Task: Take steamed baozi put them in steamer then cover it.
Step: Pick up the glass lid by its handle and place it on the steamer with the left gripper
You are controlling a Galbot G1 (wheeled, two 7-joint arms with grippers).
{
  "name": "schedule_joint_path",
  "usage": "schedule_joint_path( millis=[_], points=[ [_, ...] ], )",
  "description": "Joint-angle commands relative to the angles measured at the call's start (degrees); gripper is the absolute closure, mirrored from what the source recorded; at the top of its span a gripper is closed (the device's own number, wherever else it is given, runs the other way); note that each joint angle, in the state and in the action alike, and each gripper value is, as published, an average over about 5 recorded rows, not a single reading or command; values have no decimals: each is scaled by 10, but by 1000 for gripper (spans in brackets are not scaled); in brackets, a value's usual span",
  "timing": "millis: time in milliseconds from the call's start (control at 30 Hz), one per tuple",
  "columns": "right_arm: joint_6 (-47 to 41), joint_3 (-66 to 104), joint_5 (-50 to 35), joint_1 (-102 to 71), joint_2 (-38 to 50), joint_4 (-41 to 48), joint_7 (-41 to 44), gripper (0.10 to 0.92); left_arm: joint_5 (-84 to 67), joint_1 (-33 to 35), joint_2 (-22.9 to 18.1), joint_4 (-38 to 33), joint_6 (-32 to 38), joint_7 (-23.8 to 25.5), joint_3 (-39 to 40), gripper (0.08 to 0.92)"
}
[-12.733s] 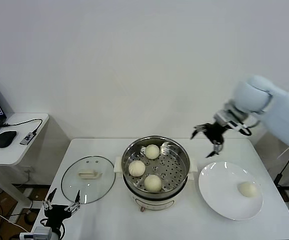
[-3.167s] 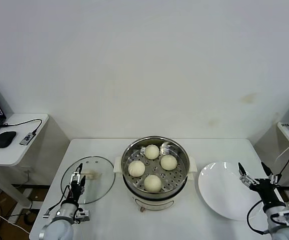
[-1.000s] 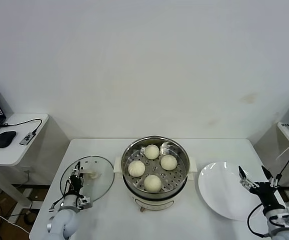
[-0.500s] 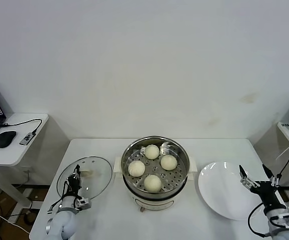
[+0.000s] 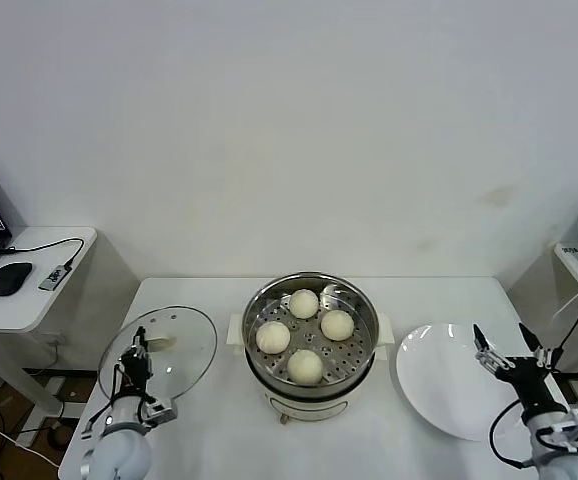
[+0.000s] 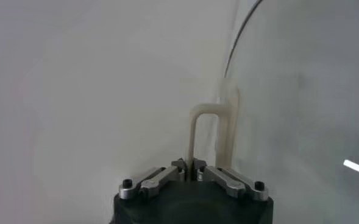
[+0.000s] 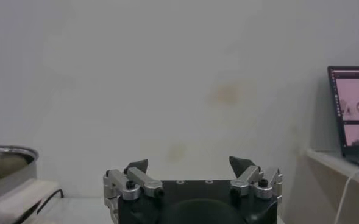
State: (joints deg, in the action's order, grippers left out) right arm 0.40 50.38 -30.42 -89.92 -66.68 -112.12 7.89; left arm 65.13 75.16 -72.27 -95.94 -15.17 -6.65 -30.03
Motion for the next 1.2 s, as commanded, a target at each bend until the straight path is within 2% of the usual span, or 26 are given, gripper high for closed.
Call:
schedule_joint_path(
  millis=[33, 133, 333, 533, 767, 1200],
  points=[
    [-2, -4, -4, 5, -3, -6, 0, 203, 76, 95, 2, -130, -107, 3, -28, 859],
    [-8, -3, 1, 1, -9, -11, 0, 203, 86, 110, -2, -174, -135, 37, -34, 859],
    [-29, -2, 25, -4, -24, -24, -7, 203, 146, 117, -29, -293, -178, 139, -18, 859],
    [-33, -1, 52, 0, -38, -30, -9, 203, 206, 102, -51, -356, -194, 195, 20, 859],
    [-34, -3, 86, -5, -56, -38, -7, 203, 243, 75, -81, -357, -194, 211, 59, 859],
    [-39, -2, 124, -1, -95, -40, -7, 203, 275, -8, -97, -289, -193, 239, 150, 859]
  ],
)
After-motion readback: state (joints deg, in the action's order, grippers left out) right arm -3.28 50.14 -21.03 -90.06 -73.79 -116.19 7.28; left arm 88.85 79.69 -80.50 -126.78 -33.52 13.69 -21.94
